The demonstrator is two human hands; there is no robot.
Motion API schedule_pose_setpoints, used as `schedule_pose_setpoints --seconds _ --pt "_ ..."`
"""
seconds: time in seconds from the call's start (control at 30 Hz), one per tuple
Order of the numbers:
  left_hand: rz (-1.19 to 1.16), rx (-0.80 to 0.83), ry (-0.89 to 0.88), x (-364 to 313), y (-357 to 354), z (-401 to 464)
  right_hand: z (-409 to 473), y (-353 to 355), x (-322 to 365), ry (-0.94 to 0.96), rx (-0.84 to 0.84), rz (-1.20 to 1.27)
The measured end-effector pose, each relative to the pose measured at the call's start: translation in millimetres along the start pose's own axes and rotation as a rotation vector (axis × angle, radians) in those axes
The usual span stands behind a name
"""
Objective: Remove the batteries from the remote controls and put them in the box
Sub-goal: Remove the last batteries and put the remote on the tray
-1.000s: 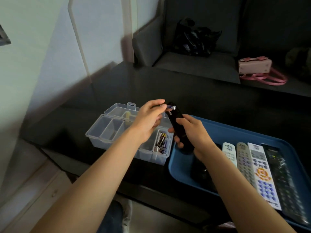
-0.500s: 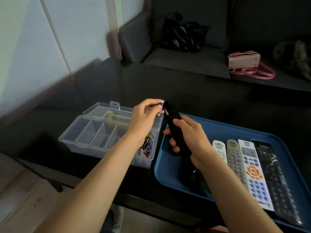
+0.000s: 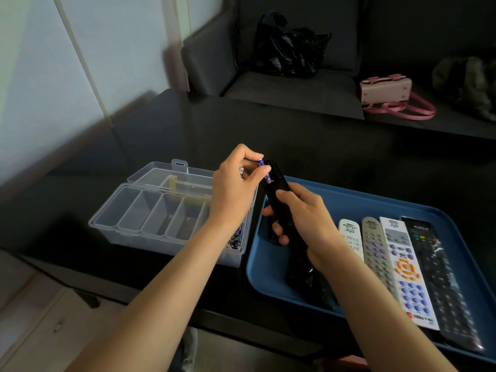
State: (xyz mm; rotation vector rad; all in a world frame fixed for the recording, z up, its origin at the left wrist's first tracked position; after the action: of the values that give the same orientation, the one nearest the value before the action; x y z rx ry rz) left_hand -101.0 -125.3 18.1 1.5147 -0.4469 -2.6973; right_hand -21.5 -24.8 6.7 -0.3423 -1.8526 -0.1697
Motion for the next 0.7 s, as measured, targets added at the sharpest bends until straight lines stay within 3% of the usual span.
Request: schedule_pose_setpoints --seconds 0.7 --pt "0.154 -0.082 0.011 4.1 3.5 0.1 -2.1 -5.7 -2.9 0.107 -0.042 -0.065"
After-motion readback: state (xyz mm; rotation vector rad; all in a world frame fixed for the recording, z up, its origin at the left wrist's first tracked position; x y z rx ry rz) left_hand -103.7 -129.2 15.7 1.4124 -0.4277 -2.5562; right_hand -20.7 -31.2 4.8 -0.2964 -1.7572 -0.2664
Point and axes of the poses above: each hand's wrist, its own z-axis towards the middle knuckle, its own y-axis out of the back of the hand, x = y × z, the point moved 3 cm from there along z, towards the middle knuckle, and after that the axes turned 6 degrees about -y, right-handed, at the moved point
